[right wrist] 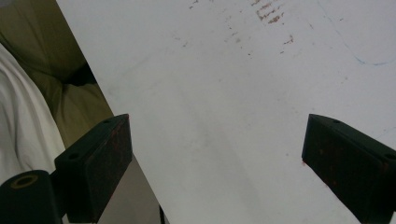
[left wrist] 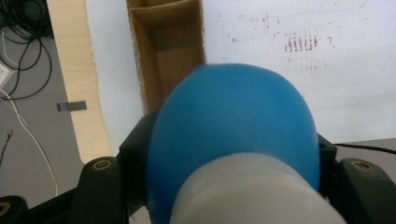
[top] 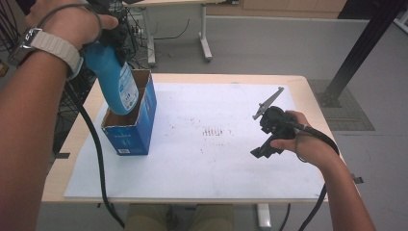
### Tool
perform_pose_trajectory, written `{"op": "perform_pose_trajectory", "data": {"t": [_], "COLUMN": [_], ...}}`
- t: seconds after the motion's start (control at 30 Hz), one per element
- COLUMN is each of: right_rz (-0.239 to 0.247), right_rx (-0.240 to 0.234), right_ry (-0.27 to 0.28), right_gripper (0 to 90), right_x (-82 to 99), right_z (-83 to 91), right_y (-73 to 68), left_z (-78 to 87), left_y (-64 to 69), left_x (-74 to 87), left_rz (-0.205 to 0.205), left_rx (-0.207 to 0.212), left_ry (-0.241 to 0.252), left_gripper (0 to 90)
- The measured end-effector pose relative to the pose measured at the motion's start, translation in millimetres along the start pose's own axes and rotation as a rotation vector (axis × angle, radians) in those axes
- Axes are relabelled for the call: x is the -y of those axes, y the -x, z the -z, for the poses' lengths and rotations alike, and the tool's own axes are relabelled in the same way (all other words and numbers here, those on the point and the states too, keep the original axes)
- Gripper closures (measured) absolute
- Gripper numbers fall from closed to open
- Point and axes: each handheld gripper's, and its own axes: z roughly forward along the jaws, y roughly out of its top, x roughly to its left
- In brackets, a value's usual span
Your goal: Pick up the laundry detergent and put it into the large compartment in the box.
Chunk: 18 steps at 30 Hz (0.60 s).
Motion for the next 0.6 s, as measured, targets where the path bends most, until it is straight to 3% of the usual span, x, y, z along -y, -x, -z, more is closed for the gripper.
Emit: {"op": "perform_pose_trajectory", "data": {"t": [0.6], "right_rz": [-0.001], "right_rx": [-0.003], "right_ry": [0.003], "right_gripper": [8.5], "right_x": [-1.9], "right_z": [-1.5], "right_y": [7.6], "left_z": [-3.7], "left_y": [-23.7], "left_x": [-5.0], "left_rz": [0.05], "left_rx": [-0.007], "left_ry": [0.005], "left_gripper": [38.0]}}
